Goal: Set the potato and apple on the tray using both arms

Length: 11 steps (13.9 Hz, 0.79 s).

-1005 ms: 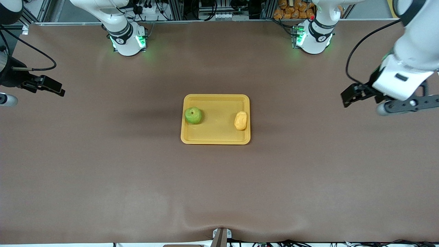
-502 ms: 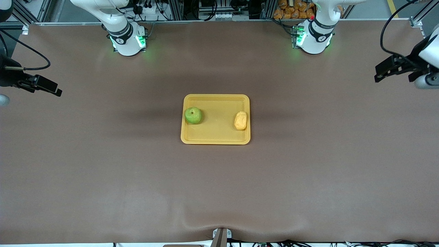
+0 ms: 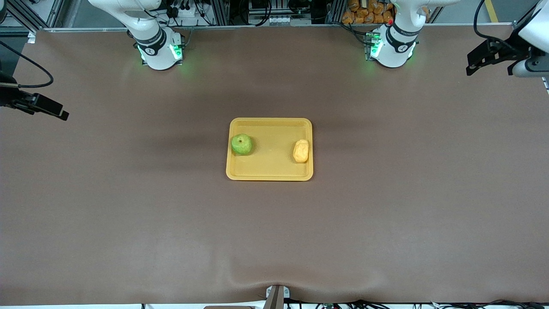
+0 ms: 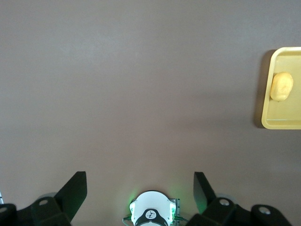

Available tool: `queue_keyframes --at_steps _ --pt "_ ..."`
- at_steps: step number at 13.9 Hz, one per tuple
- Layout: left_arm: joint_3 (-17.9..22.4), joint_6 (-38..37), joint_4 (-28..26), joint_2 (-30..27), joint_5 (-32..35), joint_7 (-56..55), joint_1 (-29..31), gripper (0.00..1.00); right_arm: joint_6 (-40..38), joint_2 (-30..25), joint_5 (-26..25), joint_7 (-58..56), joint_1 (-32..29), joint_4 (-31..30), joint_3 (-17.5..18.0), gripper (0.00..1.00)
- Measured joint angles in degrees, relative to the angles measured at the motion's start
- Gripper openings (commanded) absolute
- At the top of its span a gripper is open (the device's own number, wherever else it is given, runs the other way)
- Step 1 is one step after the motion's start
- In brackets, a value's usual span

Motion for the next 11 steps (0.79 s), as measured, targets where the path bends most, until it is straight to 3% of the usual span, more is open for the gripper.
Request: queue_keyframes --at_steps 11 --pt "0.7 0.6 2.2 1.2 0.0 0.0 0.0 1.0 0.0 0.0 0.0 0.0 0.0 0.2 0.5 1.0"
